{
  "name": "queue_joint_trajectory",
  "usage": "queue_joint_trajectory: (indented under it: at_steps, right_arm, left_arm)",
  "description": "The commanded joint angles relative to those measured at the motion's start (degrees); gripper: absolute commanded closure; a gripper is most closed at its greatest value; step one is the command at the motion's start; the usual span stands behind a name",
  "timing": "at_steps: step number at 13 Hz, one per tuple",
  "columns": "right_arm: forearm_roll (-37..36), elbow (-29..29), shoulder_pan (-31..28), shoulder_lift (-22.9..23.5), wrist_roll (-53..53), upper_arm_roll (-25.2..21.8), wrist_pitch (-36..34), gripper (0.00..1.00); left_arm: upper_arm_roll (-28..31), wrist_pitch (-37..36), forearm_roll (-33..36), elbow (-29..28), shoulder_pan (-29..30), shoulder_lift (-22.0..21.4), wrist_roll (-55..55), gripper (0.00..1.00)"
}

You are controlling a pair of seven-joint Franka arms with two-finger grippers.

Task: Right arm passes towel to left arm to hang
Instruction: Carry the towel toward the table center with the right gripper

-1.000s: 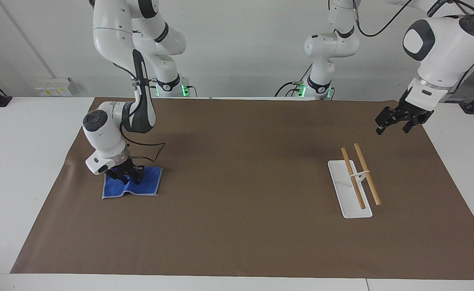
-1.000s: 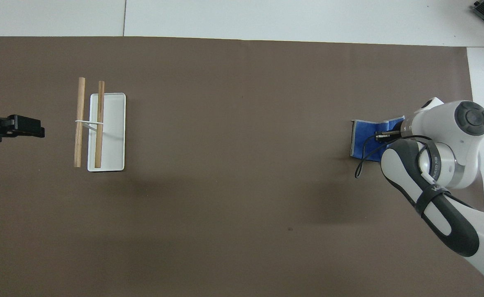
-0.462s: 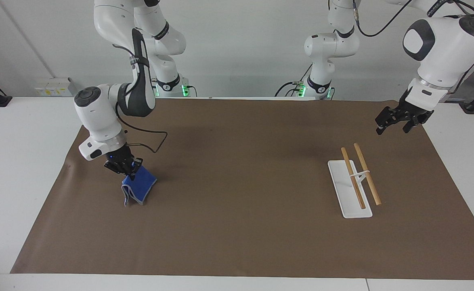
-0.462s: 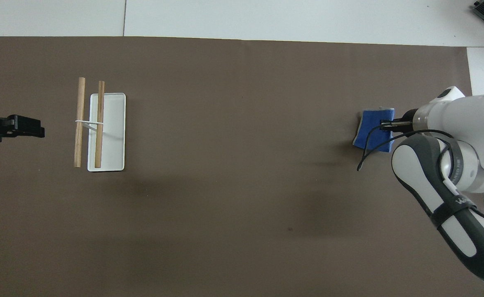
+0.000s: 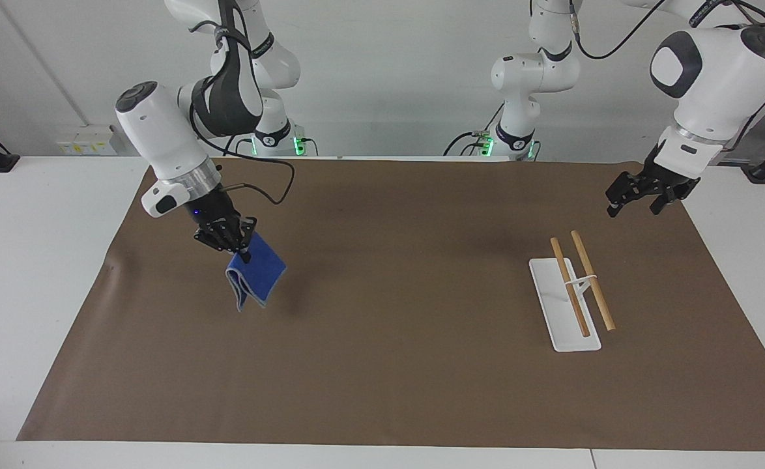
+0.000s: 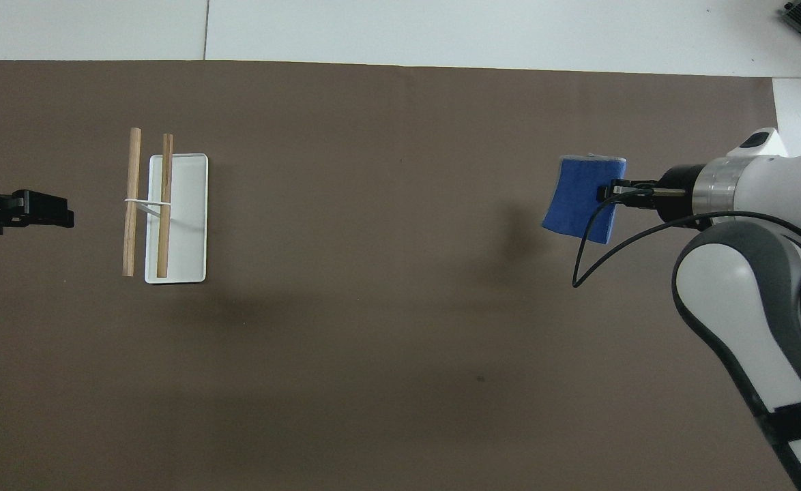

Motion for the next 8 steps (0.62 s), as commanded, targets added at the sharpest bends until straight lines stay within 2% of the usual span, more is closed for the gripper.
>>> queue_joint_trajectory:
  at_steps: [1, 8]
  right_arm:
    - [10.49, 0.59, -0.51, -0.04, -1.29, 1.64, -0.62, 1.00]
    - [31.68, 0.68, -0.51, -0.65, -1.56, 8.58, 0.09, 1.00]
  left_arm:
    - [0.01, 0.34, -0.63, -0.47, 0.07, -0.80, -0.47, 0.00]
    - [0.01, 0.34, -0.63, -0.47, 0.07, -0.80, -0.47, 0.00]
